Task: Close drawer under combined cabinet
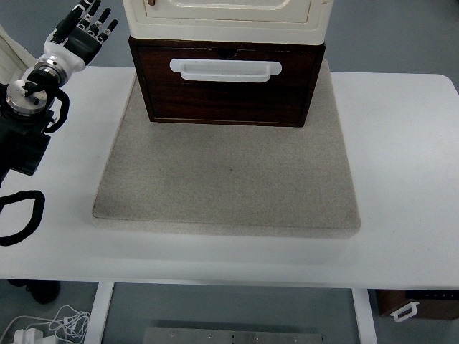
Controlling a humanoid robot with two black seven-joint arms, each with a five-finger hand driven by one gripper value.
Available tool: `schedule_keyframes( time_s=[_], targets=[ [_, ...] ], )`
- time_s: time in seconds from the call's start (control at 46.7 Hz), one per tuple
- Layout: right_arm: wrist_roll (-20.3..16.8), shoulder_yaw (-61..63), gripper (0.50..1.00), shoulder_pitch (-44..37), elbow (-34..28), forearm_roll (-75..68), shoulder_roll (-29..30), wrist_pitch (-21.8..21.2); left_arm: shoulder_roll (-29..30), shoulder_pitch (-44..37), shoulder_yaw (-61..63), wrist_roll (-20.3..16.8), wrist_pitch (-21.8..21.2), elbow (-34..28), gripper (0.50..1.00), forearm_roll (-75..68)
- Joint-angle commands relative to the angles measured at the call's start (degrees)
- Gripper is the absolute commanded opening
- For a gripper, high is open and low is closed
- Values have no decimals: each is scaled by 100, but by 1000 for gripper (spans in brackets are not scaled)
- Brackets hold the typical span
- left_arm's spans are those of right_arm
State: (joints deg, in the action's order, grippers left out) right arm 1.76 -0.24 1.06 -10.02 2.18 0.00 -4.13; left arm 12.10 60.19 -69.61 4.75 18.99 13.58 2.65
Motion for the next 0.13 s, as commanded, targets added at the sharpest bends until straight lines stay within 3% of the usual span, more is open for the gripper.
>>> schedule_keyframes(
  time_s=[0.0, 0.107],
  targets=[
    [0, -11, 952, 0, 0, 1, 0, 0, -6, 1, 61, -27, 0, 13, 999, -10],
    [-8, -29, 952, 0, 0, 1, 0, 0, -67, 1, 149, -53, 0, 22, 999, -27]
  ],
)
